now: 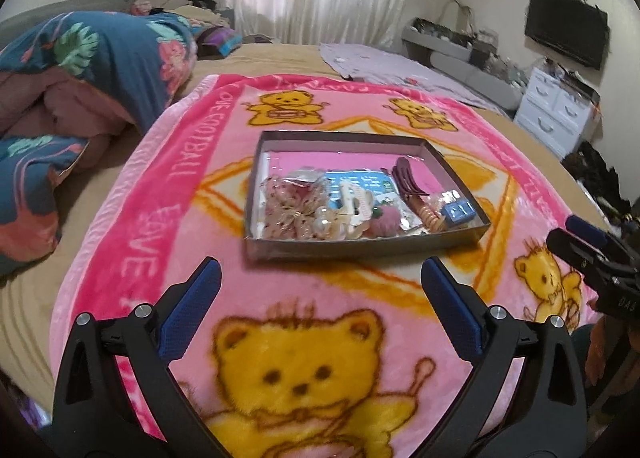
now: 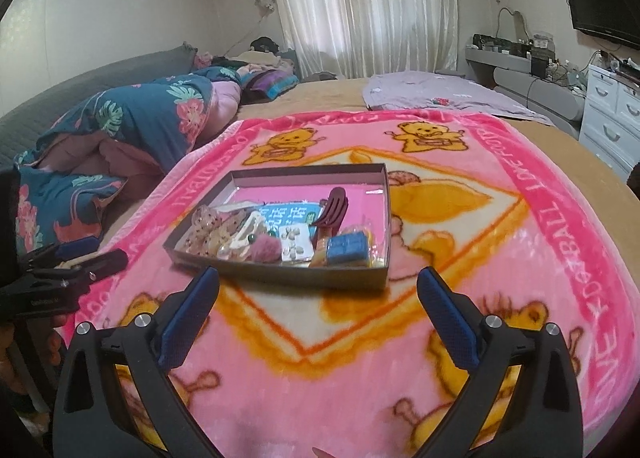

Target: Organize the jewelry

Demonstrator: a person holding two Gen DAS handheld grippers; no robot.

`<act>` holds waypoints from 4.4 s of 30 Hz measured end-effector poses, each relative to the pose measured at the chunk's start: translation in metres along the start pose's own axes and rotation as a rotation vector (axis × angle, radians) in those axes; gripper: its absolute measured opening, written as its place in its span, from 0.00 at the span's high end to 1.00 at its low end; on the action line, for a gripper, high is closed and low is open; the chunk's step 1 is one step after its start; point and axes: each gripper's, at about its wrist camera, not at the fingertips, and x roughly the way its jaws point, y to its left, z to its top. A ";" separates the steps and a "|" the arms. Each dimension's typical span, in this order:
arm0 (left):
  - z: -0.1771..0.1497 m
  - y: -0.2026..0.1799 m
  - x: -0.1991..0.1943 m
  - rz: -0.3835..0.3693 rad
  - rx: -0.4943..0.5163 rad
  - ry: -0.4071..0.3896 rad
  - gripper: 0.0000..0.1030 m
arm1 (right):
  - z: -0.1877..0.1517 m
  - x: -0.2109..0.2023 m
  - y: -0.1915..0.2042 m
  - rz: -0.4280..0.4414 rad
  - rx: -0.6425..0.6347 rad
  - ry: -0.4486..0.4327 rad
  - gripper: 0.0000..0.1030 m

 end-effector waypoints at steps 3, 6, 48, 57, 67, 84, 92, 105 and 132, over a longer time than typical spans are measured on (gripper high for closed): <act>-0.009 0.005 -0.002 0.011 -0.014 -0.008 0.09 | -0.008 0.000 0.005 -0.019 -0.004 0.010 0.04; -0.018 0.006 0.004 0.029 -0.012 0.011 0.09 | -0.017 0.004 0.007 -0.037 0.000 0.019 0.04; -0.025 0.010 0.017 0.028 -0.033 0.017 0.09 | -0.035 0.024 0.013 -0.041 0.001 0.072 0.04; -0.024 0.010 0.017 0.029 -0.030 0.016 0.09 | -0.035 0.024 0.013 -0.039 0.007 0.076 0.04; -0.024 0.009 0.016 0.033 -0.029 0.016 0.09 | -0.035 0.025 0.014 -0.040 0.006 0.078 0.04; -0.024 0.007 0.014 0.034 -0.030 0.020 0.09 | -0.035 0.025 0.014 -0.040 0.006 0.078 0.04; -0.024 0.006 0.013 0.034 -0.028 0.019 0.09 | -0.036 0.027 0.016 -0.040 0.003 0.081 0.04; -0.025 0.007 0.014 0.038 -0.029 0.022 0.09 | -0.036 0.027 0.016 -0.039 0.002 0.081 0.04; -0.026 0.008 0.013 0.031 -0.034 0.029 0.09 | -0.037 0.027 0.016 -0.043 -0.003 0.077 0.04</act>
